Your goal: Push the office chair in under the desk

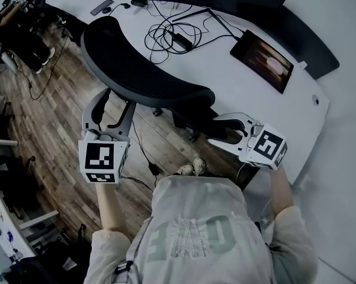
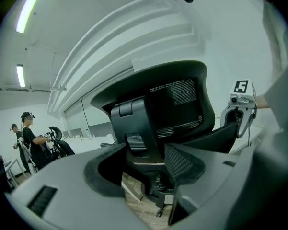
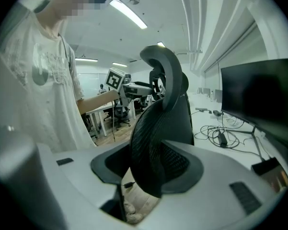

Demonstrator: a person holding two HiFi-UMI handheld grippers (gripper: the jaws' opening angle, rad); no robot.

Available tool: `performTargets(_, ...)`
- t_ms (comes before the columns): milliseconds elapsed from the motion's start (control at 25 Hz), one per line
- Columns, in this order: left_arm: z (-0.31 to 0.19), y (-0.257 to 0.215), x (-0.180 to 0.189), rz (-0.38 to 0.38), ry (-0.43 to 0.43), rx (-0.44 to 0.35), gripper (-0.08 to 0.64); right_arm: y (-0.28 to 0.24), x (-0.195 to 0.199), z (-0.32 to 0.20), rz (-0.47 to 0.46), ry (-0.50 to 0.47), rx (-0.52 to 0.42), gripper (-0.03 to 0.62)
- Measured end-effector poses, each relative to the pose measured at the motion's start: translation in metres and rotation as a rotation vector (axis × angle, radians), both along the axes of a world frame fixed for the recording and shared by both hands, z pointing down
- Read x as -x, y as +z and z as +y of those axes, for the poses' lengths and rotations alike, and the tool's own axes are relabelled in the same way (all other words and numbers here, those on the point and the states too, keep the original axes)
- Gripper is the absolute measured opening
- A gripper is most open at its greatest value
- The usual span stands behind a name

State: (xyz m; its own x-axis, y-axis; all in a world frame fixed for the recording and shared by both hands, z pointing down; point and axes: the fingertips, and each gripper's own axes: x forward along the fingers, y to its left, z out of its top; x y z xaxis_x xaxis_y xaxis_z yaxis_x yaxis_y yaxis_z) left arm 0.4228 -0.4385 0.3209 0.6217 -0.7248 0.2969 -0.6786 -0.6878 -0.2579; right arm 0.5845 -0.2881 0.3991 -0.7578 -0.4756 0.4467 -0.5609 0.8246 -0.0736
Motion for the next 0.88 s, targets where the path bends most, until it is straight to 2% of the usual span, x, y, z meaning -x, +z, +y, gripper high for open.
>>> performTargets(80, 0.004, -0.011, 0.004, 0.019, -0.002, -0.024, 0.253, -0.005, 0.000, 0.000, 0.009, -0.014, 0.024, 0.170)
performTargets(160, 0.014, -0.032, 0.010, 0.070, -0.006, -0.060, 0.252, -0.018, 0.000, 0.000, 0.035, -0.027, -0.009, 0.170)
performTargets(240, 0.024, -0.054, 0.013, 0.099, -0.003, -0.096, 0.252, -0.045, 0.001, -0.002, 0.018, -0.017, -0.091, 0.170)
performTargets(320, 0.034, -0.075, 0.013, 0.118, 0.002, -0.132, 0.249, -0.092, -0.002, -0.009, -0.059, 0.033, -0.221, 0.166)
performTargets(400, 0.045, -0.099, 0.010, 0.170, 0.003, -0.175, 0.229, -0.140, -0.010, -0.016, -0.087, 0.126, -0.373, 0.113)
performTargets(480, 0.059, -0.124, 0.003, 0.239, -0.002, -0.232, 0.119, -0.175, -0.018, -0.021, -0.059, 0.249, -0.500, 0.070)
performTargets(560, 0.074, -0.145, -0.014, 0.300, 0.007, -0.274, 0.026, -0.196, -0.025, -0.020, -0.037, 0.369, -0.574, 0.049)
performTargets(720, 0.105, -0.158, -0.065, 0.403, 0.037, -0.288, 0.015, -0.212, -0.044, -0.015, -0.048, 0.608, -0.669, 0.037)
performTargets(880, 0.121, -0.129, -0.110, 0.333, 0.043, -0.254, 0.015, -0.199, -0.053, -0.005, -0.185, 0.787, -0.627, 0.032)
